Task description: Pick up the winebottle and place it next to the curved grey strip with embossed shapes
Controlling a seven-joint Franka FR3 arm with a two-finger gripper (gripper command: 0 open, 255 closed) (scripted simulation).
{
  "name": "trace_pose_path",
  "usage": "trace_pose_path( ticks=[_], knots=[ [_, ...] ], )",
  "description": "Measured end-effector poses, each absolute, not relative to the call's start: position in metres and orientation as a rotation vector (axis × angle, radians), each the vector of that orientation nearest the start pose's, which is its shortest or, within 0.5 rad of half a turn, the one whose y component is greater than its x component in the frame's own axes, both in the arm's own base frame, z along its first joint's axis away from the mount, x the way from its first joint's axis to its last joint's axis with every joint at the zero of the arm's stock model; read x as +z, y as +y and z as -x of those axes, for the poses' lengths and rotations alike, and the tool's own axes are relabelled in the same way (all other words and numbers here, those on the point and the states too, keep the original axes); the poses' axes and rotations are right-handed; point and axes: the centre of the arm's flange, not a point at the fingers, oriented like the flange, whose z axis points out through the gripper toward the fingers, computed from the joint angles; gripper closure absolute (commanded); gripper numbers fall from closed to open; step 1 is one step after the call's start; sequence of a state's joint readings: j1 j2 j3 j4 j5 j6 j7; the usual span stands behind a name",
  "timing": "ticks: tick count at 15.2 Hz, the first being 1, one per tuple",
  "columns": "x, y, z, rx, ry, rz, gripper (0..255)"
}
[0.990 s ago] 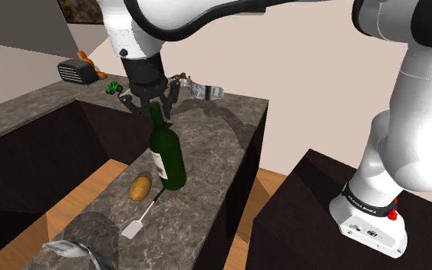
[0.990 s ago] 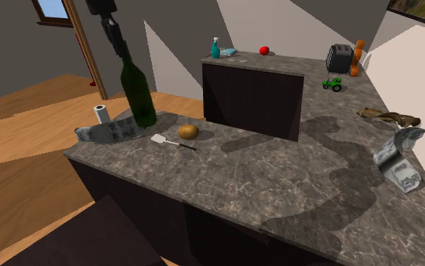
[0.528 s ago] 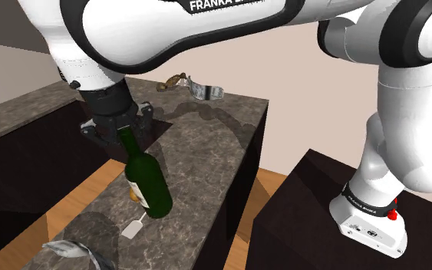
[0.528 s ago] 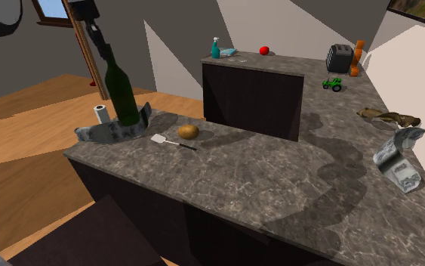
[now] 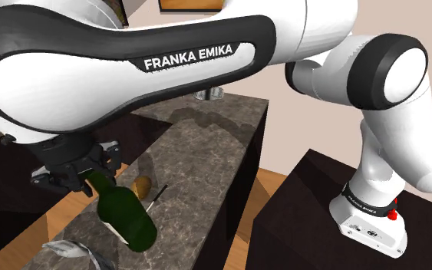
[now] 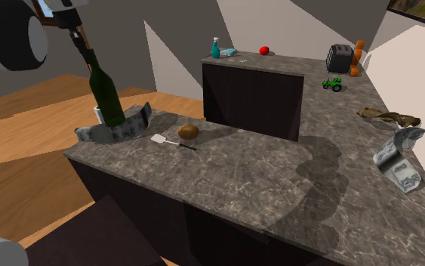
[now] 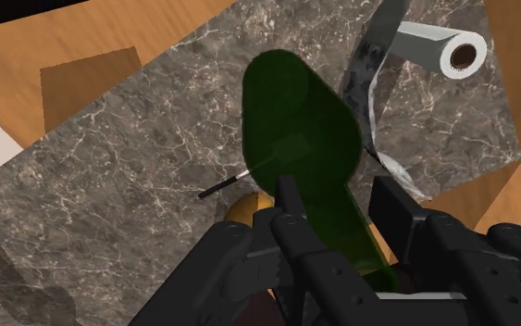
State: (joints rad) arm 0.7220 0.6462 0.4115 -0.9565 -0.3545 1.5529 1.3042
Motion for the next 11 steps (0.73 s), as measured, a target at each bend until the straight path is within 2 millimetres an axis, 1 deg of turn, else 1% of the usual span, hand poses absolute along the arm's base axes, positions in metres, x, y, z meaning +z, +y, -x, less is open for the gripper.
trace_pose_path(
  ticks=[2, 3, 11],
  knots=[
    [0.51, 0.614, -0.42, -0.164, 0.395, 3.16, 255],
    [0.506, 0.62, -0.419, -0.161, 0.396, 3.163, 255],
    [0.467, 0.624, -0.417, -0.161, 0.402, 3.164, 255]
  ],
)
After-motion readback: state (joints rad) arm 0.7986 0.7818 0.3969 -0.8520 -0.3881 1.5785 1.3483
